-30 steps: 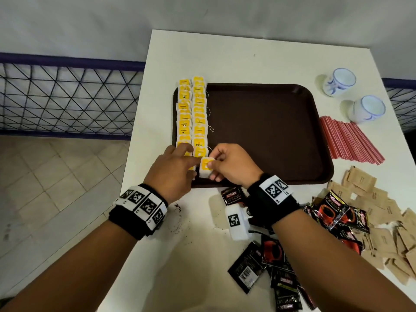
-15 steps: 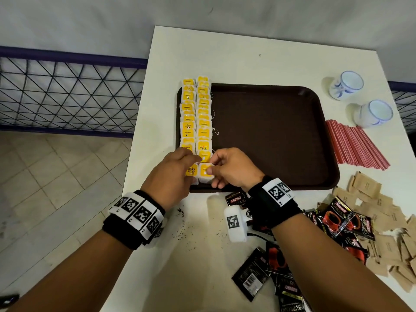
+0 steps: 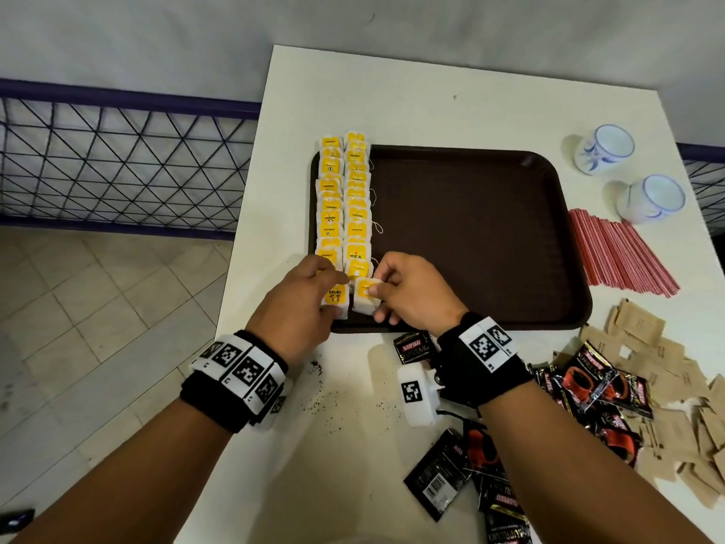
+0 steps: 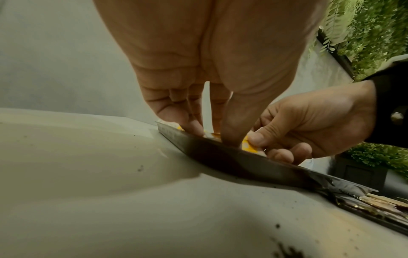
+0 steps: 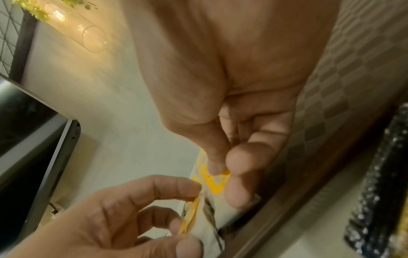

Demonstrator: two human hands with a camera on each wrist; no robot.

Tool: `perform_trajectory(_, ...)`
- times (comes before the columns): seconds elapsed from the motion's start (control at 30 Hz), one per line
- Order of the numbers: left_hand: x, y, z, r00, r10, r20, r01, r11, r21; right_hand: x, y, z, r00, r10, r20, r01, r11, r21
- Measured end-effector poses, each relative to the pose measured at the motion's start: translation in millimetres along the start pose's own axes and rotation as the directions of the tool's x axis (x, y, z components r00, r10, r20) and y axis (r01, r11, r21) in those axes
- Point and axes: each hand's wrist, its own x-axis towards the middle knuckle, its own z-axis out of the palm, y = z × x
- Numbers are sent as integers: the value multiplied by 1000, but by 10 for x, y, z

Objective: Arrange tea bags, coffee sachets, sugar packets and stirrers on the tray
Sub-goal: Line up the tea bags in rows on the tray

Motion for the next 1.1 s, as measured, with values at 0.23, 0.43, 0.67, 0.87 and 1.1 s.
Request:
perform_trajectory(0.23, -13, 7, -9, 1000, -1, -8, 1, 1000, 2, 43, 7, -16, 994, 20, 109, -26, 998, 52)
perform_trajectory(0.43, -22, -13, -2, 999, -12, -47, 10, 999, -37, 68, -27, 85, 1000, 25, -18, -24, 999, 45)
perform_trajectory(0.67, 20, -128, -30, 979, -127, -157, 115, 990, -87, -61, -88, 15, 993, 22, -116, -29, 998, -58)
perform_trajectory(0.87, 64, -159, -42, 937, -327, -126, 308, 939, -151, -391, 175, -499, 975, 14, -220, -96, 926, -366)
perform_trajectory(1.1, 83, -98, -101, 916, -397, -57, 387, 912, -138, -671, 466, -727, 983, 78, -167, -150, 865, -478)
